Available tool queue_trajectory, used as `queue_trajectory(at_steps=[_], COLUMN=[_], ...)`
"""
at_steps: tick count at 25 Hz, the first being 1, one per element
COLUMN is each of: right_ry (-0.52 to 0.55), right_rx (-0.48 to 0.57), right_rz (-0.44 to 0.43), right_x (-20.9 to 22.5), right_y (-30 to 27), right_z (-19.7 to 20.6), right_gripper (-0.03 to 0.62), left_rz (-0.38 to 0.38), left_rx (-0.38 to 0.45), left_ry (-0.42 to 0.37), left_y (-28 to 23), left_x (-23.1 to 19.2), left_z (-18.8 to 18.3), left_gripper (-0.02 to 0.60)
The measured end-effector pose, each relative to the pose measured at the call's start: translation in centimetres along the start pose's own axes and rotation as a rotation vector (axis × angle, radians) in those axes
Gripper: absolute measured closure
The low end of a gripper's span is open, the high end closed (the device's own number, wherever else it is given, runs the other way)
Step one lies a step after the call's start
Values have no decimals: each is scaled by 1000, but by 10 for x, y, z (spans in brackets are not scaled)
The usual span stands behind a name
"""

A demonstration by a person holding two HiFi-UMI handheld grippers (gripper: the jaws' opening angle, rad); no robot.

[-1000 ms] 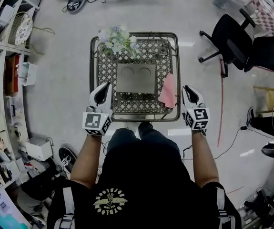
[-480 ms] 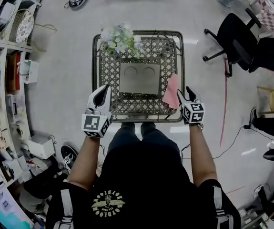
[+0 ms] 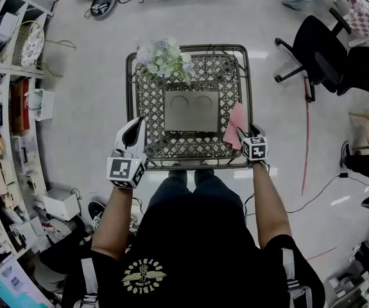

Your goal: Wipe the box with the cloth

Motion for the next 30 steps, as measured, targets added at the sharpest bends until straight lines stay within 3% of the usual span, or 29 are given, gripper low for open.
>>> queue_trajectory(at_steps=[6,15,18,19,30], right_ry=[32,67,138,160,118], right_rx=[-112,-166,-179,-182,-17], right_rz=[0,54,98,114,28], right_x=[5,4,0,-2,-59], right_y=[-30,-49,-49,-48,-4], right_z=[18,32,28,27,-33], right_gripper=[344,356,478,545,569], left_rz=[-13,-41,-51,-53,-16], left_rx=[-26,-47,-49,-48,10], left_ry=[-3,3,12,16,55], left_y=[1,10,13,14,22], left_x=[-11,-21,-29,-31,-51], left_z=[8,20,25,25,23], left_gripper=[581,581,581,581,581])
Point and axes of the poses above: the fingertips, and each gripper's own axes: y backward along the fingers, x to its right, z out of its underside, the point moved 9 cm from there along y, backward along the fingers, and after that the axes turned 1 degree about -z, right-handed, at the moved point
